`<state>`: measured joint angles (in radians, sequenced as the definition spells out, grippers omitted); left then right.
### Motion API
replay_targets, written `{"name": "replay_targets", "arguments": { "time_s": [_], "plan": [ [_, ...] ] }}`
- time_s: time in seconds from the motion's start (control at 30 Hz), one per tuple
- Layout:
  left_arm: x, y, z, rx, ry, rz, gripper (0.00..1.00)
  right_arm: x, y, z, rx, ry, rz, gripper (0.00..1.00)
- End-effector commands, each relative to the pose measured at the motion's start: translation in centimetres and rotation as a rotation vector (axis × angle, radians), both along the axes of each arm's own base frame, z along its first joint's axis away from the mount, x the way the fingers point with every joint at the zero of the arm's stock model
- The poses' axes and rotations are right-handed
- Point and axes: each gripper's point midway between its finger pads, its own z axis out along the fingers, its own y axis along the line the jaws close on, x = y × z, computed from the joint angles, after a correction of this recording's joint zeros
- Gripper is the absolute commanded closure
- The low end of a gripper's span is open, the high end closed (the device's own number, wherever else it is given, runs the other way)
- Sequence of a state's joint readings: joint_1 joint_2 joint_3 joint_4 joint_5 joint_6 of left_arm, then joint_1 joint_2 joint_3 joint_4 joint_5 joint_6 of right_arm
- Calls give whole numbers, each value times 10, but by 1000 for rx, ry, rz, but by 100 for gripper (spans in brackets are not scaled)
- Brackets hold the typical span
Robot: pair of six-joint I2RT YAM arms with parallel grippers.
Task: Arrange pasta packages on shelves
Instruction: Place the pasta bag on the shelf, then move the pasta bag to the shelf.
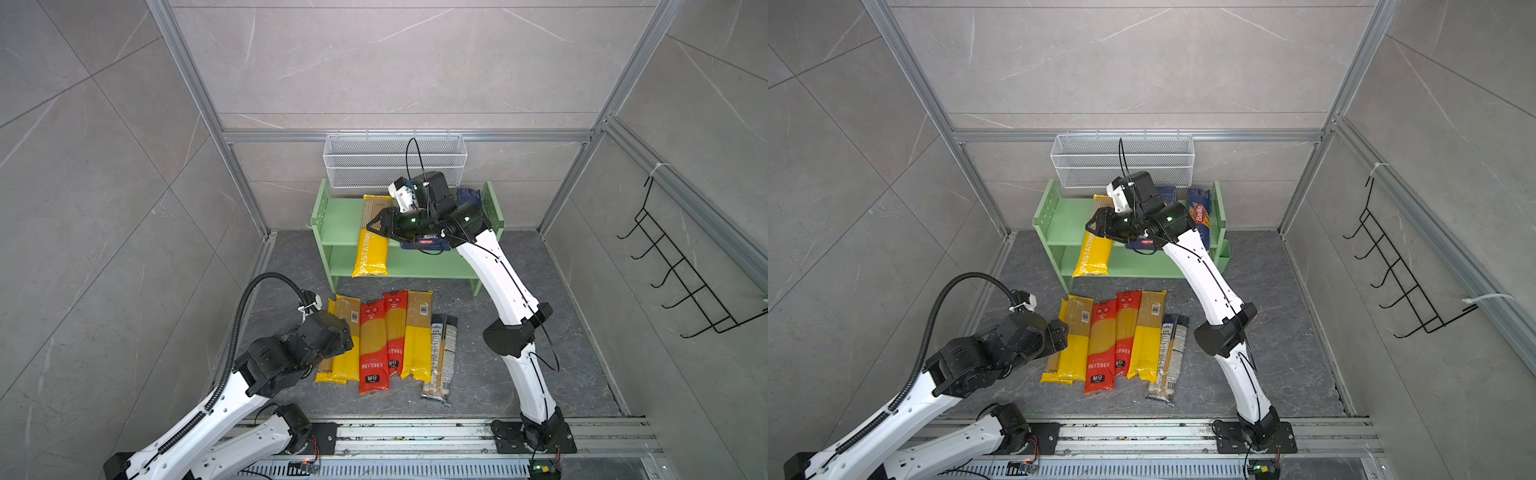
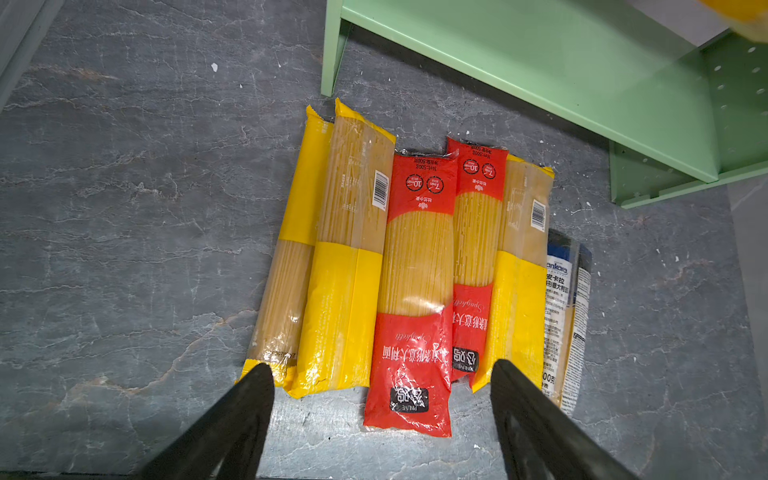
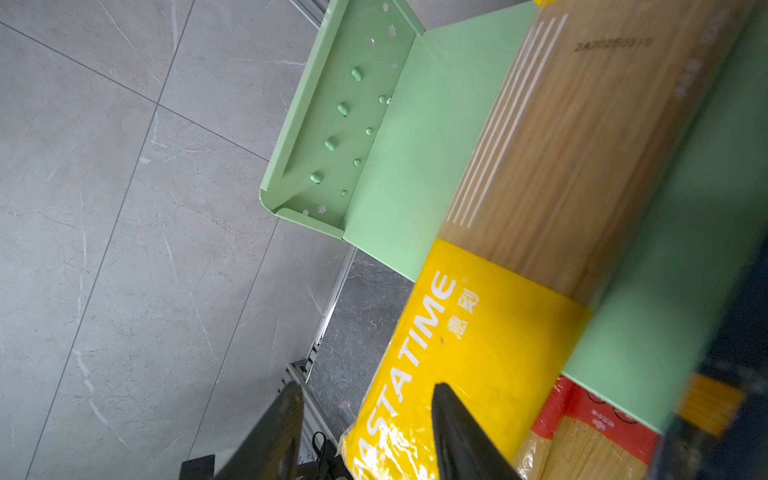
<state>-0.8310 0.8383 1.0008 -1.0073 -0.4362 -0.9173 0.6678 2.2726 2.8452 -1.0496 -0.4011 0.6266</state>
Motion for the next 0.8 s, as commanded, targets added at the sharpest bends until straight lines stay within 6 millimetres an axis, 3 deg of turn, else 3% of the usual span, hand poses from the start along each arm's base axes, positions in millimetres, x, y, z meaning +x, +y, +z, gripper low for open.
{"name": "replay_targets", "arguments": {
  "time_s": [0.0,0.17,0.3,0.43,0.77],
  "plan": [
    [17,-11,19,-20,-53,-19,19,-16,-7,24,19,-46,52,47],
    [37,-17,31,-27,-83,-14,30,-48,-25,35,-30,-64,92,48],
    [58,-26,35,-39,-76,-20,38,-72,-45,27,-57,-82,79,47],
    [82,-41,37,-52,-67,-36,42,-94,-76,20,-93,-107,30,44],
    [124,-68,46,-41,-66,-54,45,-136,-123,-50,-201,-4,-9,42]
  ]
}}
